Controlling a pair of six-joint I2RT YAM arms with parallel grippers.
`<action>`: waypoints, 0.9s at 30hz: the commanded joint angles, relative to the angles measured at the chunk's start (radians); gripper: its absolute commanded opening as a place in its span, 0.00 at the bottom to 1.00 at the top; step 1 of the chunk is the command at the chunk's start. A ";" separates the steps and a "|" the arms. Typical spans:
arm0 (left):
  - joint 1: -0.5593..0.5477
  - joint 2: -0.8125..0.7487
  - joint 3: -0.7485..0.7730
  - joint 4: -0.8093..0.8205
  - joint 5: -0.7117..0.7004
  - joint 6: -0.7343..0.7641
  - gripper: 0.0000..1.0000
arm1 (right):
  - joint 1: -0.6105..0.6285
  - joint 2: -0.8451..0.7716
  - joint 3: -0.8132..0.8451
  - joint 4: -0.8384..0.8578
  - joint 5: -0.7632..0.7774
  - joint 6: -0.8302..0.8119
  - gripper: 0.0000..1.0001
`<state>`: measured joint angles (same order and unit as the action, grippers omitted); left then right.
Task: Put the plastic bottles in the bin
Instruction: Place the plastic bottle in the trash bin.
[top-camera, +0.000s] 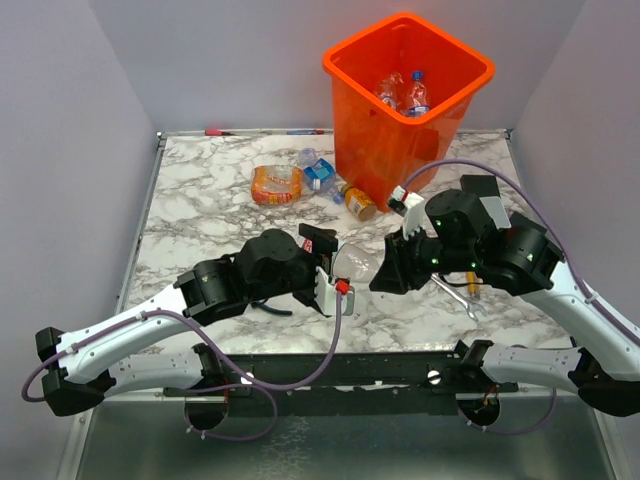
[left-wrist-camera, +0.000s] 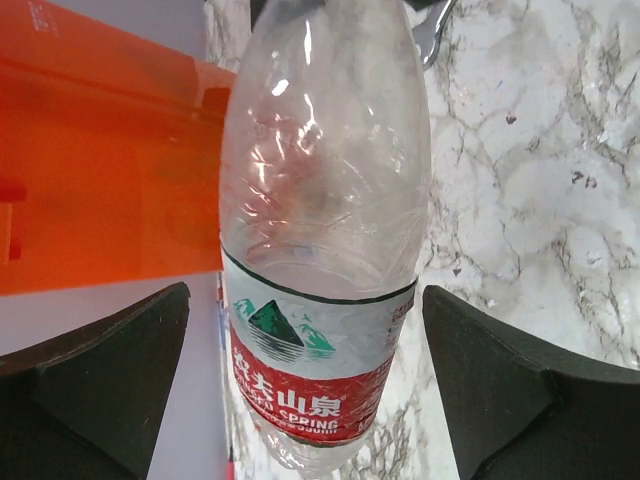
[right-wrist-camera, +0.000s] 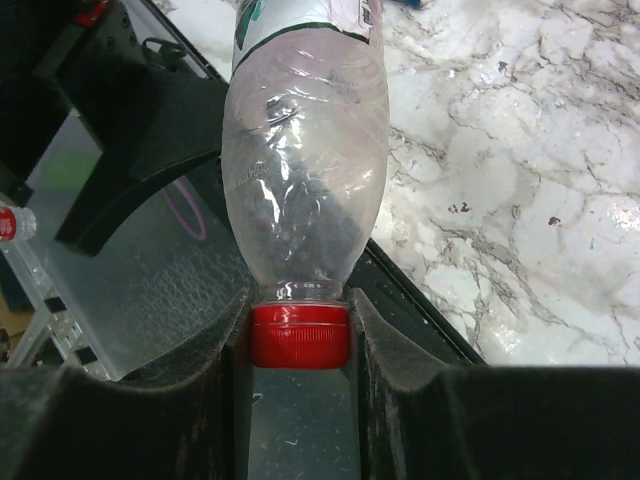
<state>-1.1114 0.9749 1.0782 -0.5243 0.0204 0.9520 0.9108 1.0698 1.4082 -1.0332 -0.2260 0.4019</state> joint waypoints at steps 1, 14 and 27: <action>-0.014 0.002 0.006 -0.042 -0.093 0.063 0.99 | 0.005 0.008 0.063 -0.016 -0.061 -0.039 0.00; -0.014 0.004 -0.058 0.080 -0.162 0.078 0.60 | 0.005 0.015 0.099 -0.042 -0.164 -0.077 0.00; -0.014 -0.027 -0.074 0.146 -0.068 -0.025 0.39 | 0.005 -0.060 0.148 0.022 -0.044 -0.026 0.98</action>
<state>-1.1213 0.9718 1.0115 -0.4328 -0.1104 1.0103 0.9108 1.0691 1.5063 -1.0615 -0.3309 0.3637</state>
